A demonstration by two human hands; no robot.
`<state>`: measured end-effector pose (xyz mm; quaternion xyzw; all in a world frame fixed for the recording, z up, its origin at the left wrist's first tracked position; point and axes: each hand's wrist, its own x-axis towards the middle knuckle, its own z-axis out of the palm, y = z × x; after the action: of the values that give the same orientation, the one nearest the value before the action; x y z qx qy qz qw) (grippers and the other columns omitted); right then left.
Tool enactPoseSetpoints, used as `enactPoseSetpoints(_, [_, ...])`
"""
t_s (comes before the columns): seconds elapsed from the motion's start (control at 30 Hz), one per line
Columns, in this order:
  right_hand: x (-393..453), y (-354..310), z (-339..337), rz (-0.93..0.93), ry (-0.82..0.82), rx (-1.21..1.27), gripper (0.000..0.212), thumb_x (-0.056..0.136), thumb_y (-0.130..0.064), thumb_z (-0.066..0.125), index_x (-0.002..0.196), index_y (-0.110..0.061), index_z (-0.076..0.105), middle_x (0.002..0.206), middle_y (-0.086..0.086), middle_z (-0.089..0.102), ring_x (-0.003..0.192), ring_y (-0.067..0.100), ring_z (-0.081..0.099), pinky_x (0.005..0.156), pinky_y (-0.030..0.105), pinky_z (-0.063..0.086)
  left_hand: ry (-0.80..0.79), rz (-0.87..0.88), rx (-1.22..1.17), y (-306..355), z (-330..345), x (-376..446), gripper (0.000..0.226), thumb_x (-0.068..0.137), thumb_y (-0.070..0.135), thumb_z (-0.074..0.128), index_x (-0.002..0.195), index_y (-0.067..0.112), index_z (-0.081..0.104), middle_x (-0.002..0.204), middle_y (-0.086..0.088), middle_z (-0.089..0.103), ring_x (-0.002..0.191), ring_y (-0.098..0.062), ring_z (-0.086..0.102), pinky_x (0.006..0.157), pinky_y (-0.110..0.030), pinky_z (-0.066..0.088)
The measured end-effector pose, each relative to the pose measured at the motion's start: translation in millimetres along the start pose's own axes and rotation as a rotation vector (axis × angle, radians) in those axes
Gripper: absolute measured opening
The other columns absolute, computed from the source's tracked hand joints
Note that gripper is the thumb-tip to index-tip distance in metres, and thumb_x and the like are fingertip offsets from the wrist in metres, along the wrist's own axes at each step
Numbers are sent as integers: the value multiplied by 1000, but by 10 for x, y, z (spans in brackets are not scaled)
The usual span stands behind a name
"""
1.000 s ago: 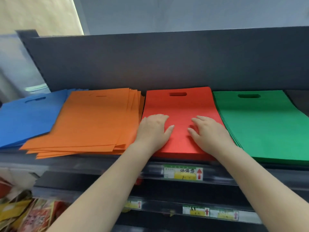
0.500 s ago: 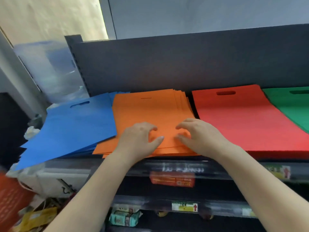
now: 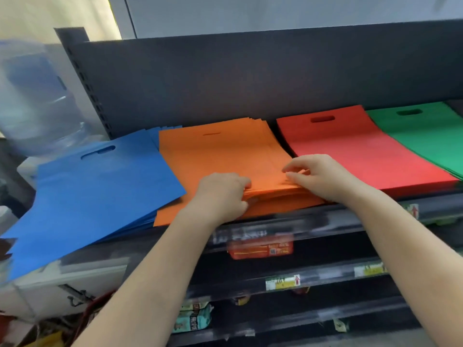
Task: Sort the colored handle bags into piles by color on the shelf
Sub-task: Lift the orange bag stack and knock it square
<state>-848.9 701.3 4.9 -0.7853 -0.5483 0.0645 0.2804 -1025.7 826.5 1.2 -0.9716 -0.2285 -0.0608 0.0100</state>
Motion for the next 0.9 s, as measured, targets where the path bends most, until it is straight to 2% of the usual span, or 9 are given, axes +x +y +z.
enactPoseSetpoints(0.03, [8, 13, -43, -5, 47, 11, 22, 94, -26, 55, 110, -19, 69, 101, -12, 61, 95, 4, 53, 82, 20, 36, 25, -22, -34, -21, 1, 15, 14, 92, 37, 50, 96, 26, 57, 94, 2, 60, 95, -28, 58, 66, -31, 37])
enactPoseSetpoints(0.1, [27, 31, -131, -27, 164, 27, 23, 95, -25, 54, 109, -15, 69, 98, -12, 61, 96, 8, 56, 79, 18, 38, 52, -100, -152, -83, 5, 49, 20, 93, 30, 49, 73, 26, 45, 77, 4, 55, 87, -30, 58, 62, -31, 31])
enactPoseSetpoints(0.23, [59, 133, -241, -51, 259, 11, 38, 84, -21, 71, 120, -14, 62, 106, -8, 58, 95, 9, 56, 84, 20, 43, 113, -295, -431, -249, 52, 82, 14, 96, 34, 47, 96, 24, 57, 100, -4, 64, 98, -32, 57, 69, -31, 33])
enactPoseSetpoints(0.33, [90, 245, -299, -51, 0, -124, 48, 70, -26, 83, 114, -19, 65, 101, -10, 59, 96, 11, 57, 82, 22, 42, 161, -447, -629, -317, 93, 87, 31, 98, 36, 45, 120, 21, 59, 120, -6, 63, 110, -32, 55, 79, -31, 38])
enactPoseSetpoints(0.43, [153, 310, -277, -46, -335, -329, 59, 65, -37, 84, 118, -27, 63, 106, -17, 56, 98, 6, 53, 84, 22, 40, 167, -477, -651, -328, 113, 107, 33, 98, 36, 44, 123, 19, 58, 121, -7, 62, 110, -32, 55, 80, -31, 37])
enactPoseSetpoints(0.53, [209, 362, -201, -75, -400, -393, 61, 64, -46, 82, 120, -29, 61, 108, -17, 53, 95, 7, 51, 79, 22, 41, 170, -492, -670, -331, 128, 117, 34, 98, 37, 44, 124, 19, 57, 121, -6, 62, 110, -30, 55, 80, -30, 37])
enactPoseSetpoints(0.73, [240, 393, 41, -199, -52, -365, 40, 72, -37, 79, 105, -17, 68, 98, -3, 58, 92, 19, 54, 74, 31, 43, 152, -426, -525, -307, 126, 121, 34, 99, 39, 41, 123, 21, 57, 119, -3, 63, 109, -28, 55, 77, -29, 36])
enactPoseSetpoints(0.83, [322, 268, 108, -137, 218, -363, 35, 72, -33, 76, 93, -7, 68, 93, 8, 59, 94, 30, 56, 70, 36, 44, 170, -339, -431, -257, 123, 74, 27, 95, 51, 41, 90, 31, 59, 92, 6, 66, 90, -25, 58, 65, -28, 34])
enactPoseSetpoints(0.9, [392, 190, 105, -77, 347, -292, 34, 70, -36, 76, 80, -8, 60, 83, 6, 55, 85, 30, 56, 62, 33, 37, 164, -268, -376, -217, 92, 21, 42, 83, 73, 37, 73, 35, 51, 72, 17, 56, 71, -14, 54, 56, -25, 31])
